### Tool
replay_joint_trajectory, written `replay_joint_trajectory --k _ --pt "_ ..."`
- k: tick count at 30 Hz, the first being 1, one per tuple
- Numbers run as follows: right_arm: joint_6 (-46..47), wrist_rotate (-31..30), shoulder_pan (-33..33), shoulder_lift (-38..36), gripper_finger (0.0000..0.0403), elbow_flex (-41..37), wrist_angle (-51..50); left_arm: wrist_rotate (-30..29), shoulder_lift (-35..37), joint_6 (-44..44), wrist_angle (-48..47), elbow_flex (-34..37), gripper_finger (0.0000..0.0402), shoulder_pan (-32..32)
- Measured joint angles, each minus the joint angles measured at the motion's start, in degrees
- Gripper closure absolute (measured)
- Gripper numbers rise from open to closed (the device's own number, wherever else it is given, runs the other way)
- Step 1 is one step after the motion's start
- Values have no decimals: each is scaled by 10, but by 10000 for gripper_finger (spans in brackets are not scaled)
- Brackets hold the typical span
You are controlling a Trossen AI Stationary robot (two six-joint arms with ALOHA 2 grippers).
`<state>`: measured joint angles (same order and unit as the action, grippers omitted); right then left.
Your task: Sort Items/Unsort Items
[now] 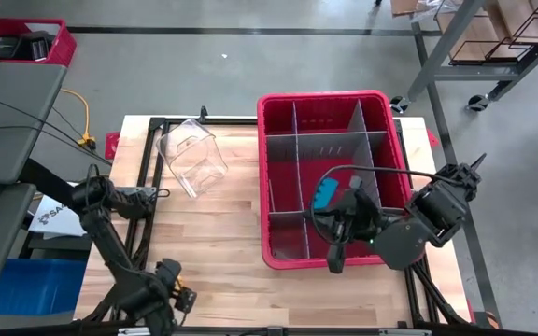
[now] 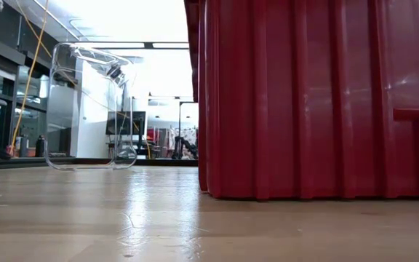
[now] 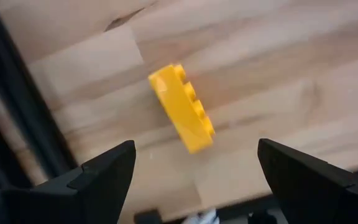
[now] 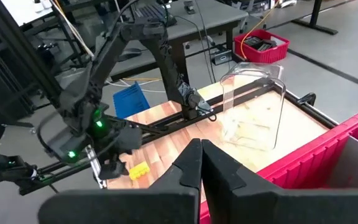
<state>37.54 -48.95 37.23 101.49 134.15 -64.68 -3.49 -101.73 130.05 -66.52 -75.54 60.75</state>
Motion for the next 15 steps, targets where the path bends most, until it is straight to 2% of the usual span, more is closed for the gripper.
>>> replay_joint_trajectory --k 9,15 --pt "1 53 -20 0 402 0 1 23 -1 11 94 89 69 -27" --pt "11 56 -21 0 402 0 1 32 0 10 226 154 73 -39"
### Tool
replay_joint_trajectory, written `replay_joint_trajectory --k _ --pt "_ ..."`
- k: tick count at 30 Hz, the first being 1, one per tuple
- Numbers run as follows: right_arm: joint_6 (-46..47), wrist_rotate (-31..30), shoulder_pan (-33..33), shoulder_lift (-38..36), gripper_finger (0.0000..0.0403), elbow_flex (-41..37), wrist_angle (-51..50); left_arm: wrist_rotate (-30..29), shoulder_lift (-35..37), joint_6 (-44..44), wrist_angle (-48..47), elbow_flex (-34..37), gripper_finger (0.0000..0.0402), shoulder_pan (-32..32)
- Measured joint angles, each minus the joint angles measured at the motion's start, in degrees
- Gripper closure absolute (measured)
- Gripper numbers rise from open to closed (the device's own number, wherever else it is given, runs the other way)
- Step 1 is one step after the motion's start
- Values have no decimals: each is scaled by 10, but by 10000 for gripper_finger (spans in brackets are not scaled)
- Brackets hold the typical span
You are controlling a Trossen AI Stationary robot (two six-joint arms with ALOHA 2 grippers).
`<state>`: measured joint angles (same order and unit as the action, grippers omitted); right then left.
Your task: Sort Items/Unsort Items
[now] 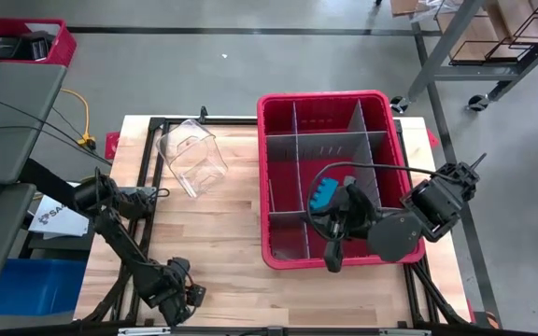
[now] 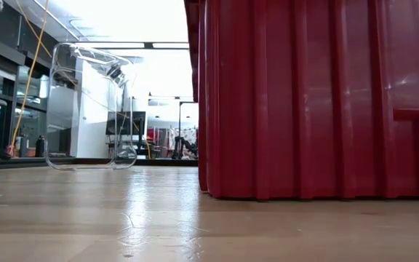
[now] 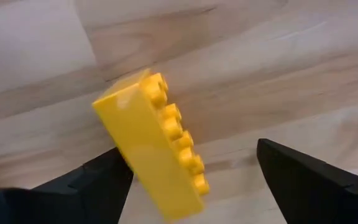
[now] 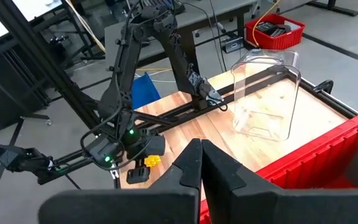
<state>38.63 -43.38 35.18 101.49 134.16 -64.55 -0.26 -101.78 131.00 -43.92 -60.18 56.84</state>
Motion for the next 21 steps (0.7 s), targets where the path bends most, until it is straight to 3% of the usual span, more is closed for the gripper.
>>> replay_joint_trajectory --k 4,10,16,21 --pt "1 3 0 0 402 0 0 -3 5 -7 -2 5 129 -3" --pt "0 3 2 0 402 0 0 -43 44 -68 -47 5 333 -17" --pt "0 8 23 -1 402 0 5 -138 134 -184 -63 1 334 -69" --pt "19 15 63 -11 402 0 25 -294 235 -380 -68 -54 334 -136"
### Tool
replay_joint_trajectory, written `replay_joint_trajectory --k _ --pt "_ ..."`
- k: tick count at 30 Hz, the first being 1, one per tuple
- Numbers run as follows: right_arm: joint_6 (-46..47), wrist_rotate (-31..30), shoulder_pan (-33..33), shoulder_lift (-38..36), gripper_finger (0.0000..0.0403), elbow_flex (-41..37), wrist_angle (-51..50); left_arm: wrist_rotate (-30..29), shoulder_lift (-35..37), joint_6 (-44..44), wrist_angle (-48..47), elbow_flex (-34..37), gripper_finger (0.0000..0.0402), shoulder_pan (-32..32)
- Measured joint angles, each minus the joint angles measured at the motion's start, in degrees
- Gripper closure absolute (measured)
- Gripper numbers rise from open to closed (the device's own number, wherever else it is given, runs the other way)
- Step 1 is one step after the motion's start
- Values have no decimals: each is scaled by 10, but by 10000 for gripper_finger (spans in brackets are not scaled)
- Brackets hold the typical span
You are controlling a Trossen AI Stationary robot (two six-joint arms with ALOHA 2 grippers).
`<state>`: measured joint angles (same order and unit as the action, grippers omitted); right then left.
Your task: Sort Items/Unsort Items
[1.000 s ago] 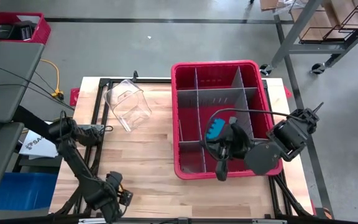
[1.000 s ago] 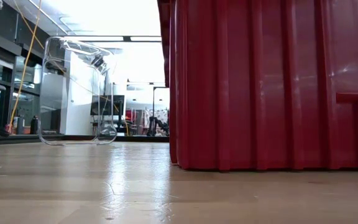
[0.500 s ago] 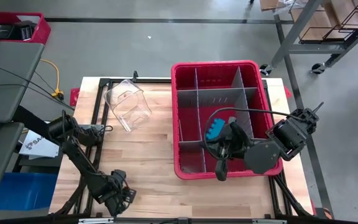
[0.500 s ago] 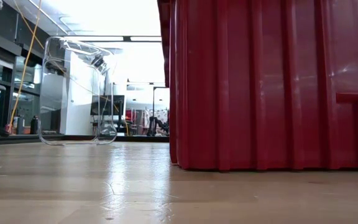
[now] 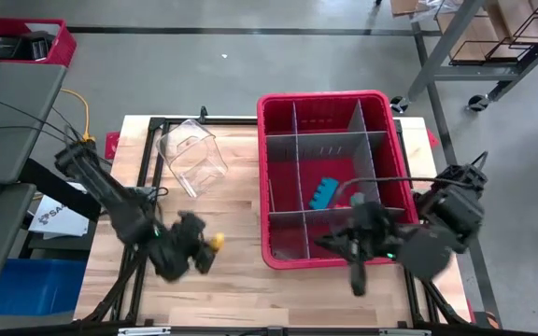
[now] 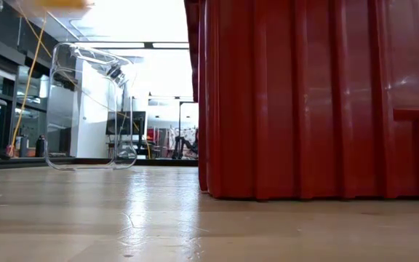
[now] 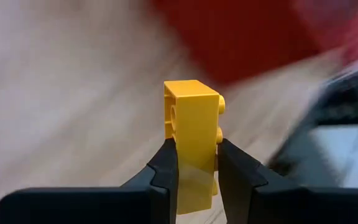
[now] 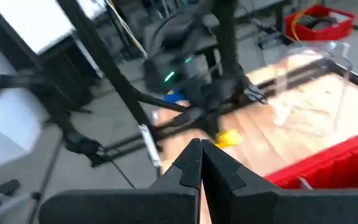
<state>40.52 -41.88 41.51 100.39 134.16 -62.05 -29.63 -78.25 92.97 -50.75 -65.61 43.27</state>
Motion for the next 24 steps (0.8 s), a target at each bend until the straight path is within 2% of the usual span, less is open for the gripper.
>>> replay_joint_trajectory --k 2,5,7,11,14,18,21,24 --pt "-1 -23 21 -5 402 0 17 -46 30 -112 22 -29 334 -40" --pt "-24 -93 52 -8 402 0 47 -54 45 -292 69 -69 334 -130" --pt "-53 -144 71 -8 402 0 66 -31 42 -401 131 -85 334 -197" --pt "-101 -237 94 -9 402 0 95 73 -4 -567 320 -101 334 -322" --pt "-125 -291 99 -9 402 0 98 135 -67 -626 398 -137 334 -391" --pt "-149 -326 92 -9 402 0 98 211 -175 -667 396 -214 334 -448" --pt "-153 -327 84 -9 402 0 98 231 -249 -692 392 -269 333 -467" --pt "-153 -327 79 -9 402 0 98 231 -300 -697 393 -312 305 -474"
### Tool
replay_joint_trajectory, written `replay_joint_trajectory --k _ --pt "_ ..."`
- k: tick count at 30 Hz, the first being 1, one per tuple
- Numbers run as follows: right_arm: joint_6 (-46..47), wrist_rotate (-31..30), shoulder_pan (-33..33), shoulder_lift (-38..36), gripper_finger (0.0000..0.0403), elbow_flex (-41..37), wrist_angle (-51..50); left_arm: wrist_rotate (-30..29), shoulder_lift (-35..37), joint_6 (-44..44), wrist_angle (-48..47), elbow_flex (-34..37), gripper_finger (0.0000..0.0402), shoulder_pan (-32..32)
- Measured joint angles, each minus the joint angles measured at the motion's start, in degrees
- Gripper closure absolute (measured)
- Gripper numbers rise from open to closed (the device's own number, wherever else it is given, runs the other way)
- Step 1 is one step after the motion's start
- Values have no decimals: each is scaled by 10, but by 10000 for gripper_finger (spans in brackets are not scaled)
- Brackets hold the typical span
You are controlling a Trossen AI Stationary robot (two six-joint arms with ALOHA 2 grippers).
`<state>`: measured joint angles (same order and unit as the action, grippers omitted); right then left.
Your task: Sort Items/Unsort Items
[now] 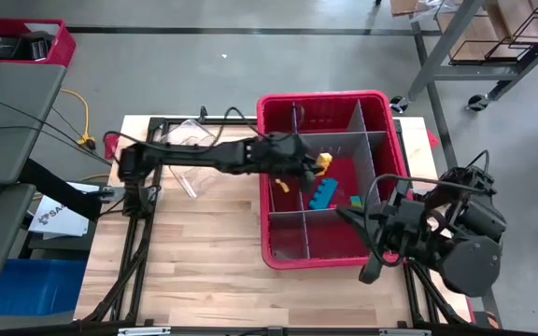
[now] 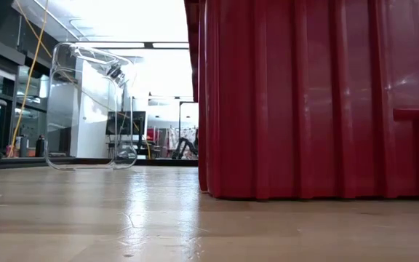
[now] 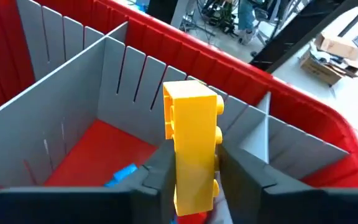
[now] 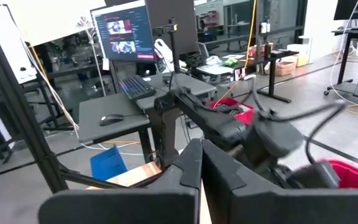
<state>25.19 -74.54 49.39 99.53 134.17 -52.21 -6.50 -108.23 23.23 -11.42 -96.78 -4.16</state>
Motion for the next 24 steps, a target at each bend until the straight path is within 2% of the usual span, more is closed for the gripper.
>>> replay_joint_trajectory --k 6,10,13,17,20,22,24 --pt "-2 1 0 0 402 0 -4 35 -41 -28 -15 -27 202 -2" --pt "-16 1 0 0 402 0 -14 46 -29 -45 -13 -30 140 0" --pt "-31 2 -4 0 402 0 -15 54 -6 -49 -34 -30 110 -1" --pt "-32 2 -13 0 402 0 -18 59 62 -117 -82 -30 103 -4" --pt "-31 2 -23 0 402 0 -17 50 127 -164 -162 -30 115 4" --pt "-23 2 -31 0 402 0 -17 9 169 -187 -243 -31 128 24" --pt "-2 12 -49 0 402 0 -20 -81 208 -194 -336 -31 148 52"
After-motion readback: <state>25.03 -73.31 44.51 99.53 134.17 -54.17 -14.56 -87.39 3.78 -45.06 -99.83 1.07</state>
